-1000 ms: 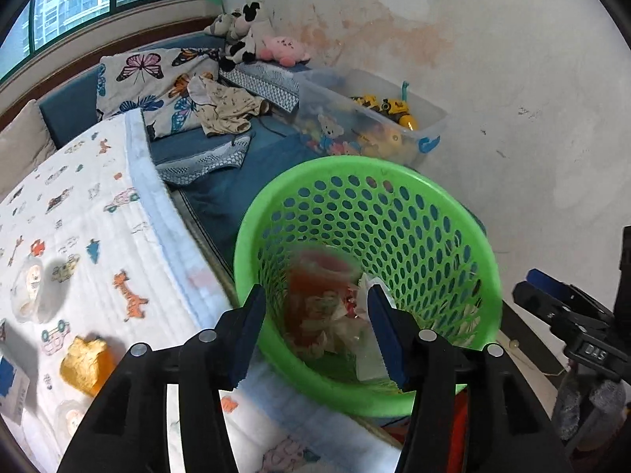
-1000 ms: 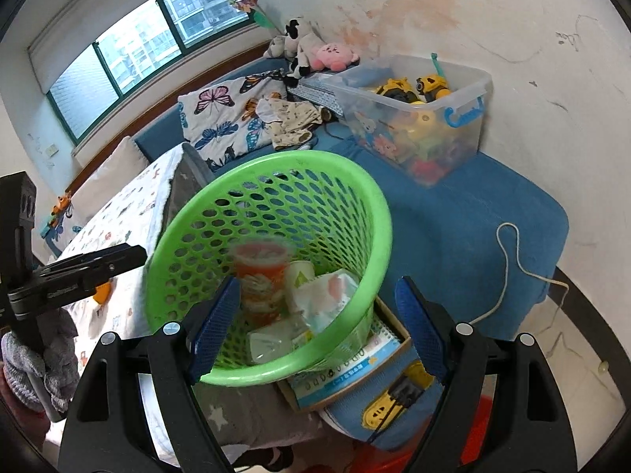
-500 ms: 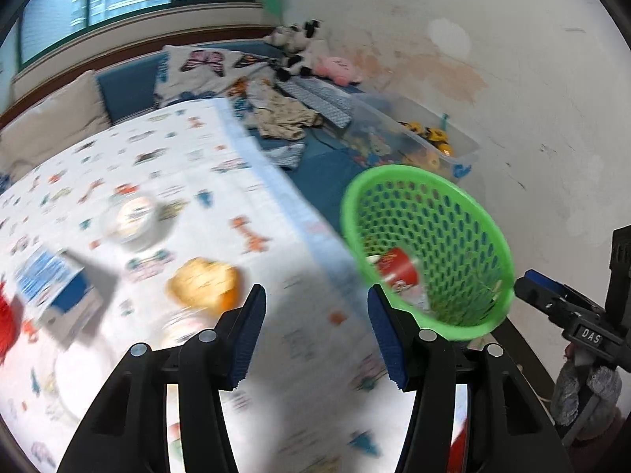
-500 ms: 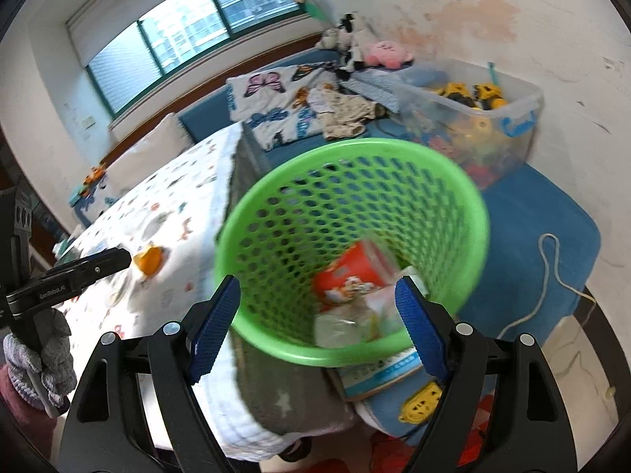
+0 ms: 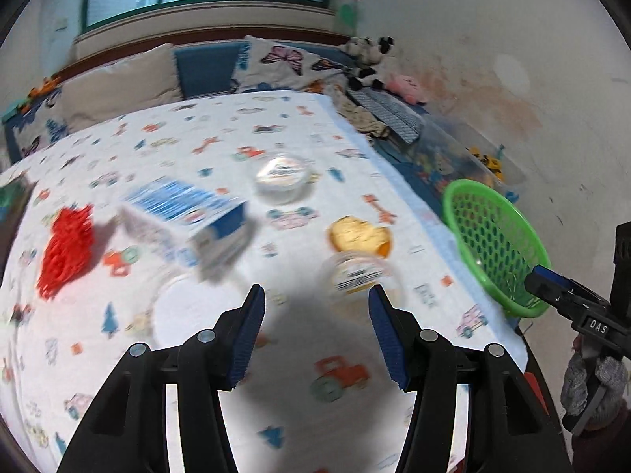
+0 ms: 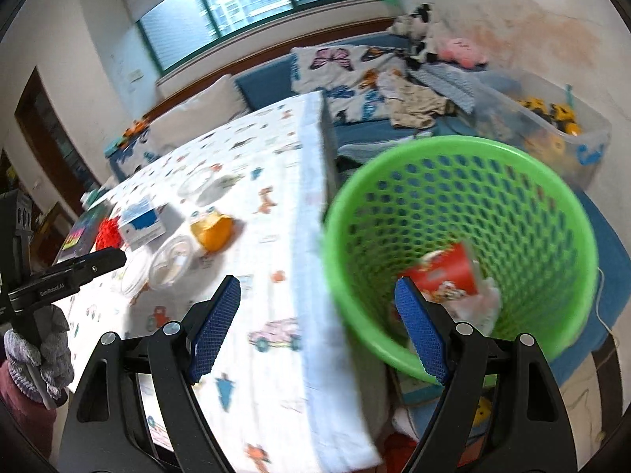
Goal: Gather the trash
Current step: 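Grasp the orange bread piece with the right gripper while the left moves toward the jelly cup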
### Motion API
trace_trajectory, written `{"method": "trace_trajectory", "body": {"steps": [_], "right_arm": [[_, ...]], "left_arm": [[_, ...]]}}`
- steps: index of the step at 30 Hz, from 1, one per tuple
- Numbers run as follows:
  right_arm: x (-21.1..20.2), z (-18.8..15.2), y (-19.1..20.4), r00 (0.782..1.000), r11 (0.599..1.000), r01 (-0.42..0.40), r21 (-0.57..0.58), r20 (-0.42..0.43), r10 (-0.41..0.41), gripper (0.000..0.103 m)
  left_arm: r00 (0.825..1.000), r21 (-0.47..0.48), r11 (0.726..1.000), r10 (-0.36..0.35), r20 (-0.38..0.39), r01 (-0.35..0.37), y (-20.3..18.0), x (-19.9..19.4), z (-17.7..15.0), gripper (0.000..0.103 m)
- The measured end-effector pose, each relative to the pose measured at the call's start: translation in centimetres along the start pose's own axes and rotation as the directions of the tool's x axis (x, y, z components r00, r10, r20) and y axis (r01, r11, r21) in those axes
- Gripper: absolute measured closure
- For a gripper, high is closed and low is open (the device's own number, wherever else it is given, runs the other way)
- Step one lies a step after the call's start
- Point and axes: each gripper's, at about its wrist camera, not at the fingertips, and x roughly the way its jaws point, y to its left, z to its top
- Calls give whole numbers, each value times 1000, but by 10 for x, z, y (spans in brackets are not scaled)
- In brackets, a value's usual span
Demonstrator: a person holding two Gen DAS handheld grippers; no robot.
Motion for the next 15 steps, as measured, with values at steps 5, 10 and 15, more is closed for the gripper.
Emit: {"method": "trace_trajectory", "body": {"steps": [5,10,15], "right_arm": [[21,10,31,999,998,-41,-43,-23,40,23],[47,23,58,995,994,-87,-60,-63,84,24],[78,38,86,987,992,-117,-56,-121,109,25]], "left_arm": [[1000,-49,999,24,9,-24,28,-15,-13,49],[999,-75,996,46,13,-45,44,-25,-27,49],[999,-101,994,45,16,-43,55,-32,-38,48]]}}
